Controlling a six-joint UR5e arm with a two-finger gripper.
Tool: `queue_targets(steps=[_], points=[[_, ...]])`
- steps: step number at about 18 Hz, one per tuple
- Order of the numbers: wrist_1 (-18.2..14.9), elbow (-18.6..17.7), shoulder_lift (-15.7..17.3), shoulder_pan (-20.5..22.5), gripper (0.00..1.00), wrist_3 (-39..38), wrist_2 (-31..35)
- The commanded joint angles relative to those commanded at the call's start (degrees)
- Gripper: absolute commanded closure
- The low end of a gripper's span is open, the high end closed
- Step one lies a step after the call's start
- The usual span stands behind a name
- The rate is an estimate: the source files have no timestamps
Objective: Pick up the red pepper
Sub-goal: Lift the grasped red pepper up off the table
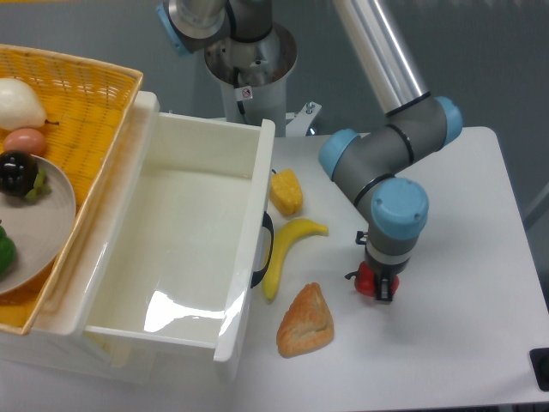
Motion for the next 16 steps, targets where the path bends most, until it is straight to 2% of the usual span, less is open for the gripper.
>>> queue_targets(steps=[3,10,16], points=[[-0.1,0.2,1.8,1.1,0.82,-2.0,-0.2],[-0.7,1.8,4.1,1.9,0.83,-12.8,0.3],[-5.7,2.6,6.6,4.4,0.83,-16.4,0.1]])
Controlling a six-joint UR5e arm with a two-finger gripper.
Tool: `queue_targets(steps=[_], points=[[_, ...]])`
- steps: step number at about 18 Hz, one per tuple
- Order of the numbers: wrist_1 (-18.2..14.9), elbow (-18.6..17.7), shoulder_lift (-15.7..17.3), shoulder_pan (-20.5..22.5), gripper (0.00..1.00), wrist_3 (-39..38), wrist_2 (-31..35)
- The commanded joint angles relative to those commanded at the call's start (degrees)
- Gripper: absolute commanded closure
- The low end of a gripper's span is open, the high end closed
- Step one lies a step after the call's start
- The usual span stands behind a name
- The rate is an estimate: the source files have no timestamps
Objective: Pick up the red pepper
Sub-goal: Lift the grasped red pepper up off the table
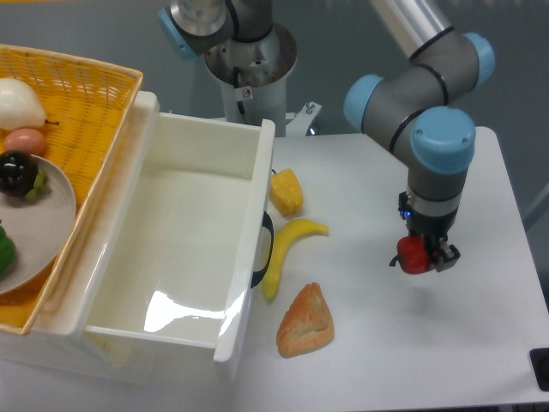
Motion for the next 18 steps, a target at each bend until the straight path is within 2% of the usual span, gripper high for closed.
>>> queue_targets(steps=[3,10,18], points=[[-4.3,2.7,0.0,0.8,0.83,-0.2,-0.2],[-9.1,5.5,-0.2,1.2,0.83,-4.7,-0.3],[-9.2,5.6,-0.3,1.3,0.83,-6.9,-0.2]])
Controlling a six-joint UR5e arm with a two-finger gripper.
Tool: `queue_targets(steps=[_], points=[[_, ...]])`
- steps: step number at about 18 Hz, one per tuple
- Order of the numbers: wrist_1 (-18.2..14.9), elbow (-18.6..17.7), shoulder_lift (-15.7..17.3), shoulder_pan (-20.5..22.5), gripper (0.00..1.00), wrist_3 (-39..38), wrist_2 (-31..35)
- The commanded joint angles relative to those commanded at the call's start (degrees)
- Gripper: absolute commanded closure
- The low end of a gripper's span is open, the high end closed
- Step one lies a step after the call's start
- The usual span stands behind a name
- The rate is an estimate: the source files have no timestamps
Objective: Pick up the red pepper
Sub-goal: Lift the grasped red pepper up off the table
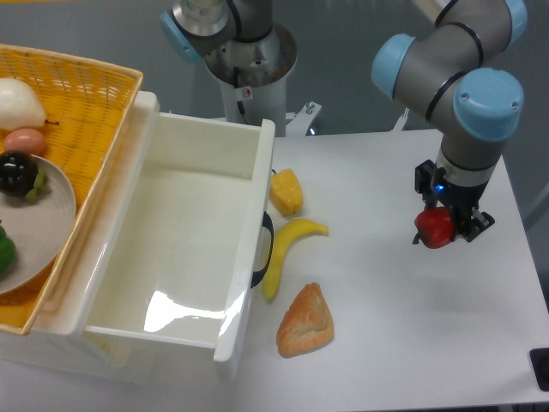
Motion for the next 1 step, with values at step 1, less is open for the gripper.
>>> queue_targets(steps=[1], points=[[-0.1,0.0,0.0,0.0,0.83,0.0,0.0]])
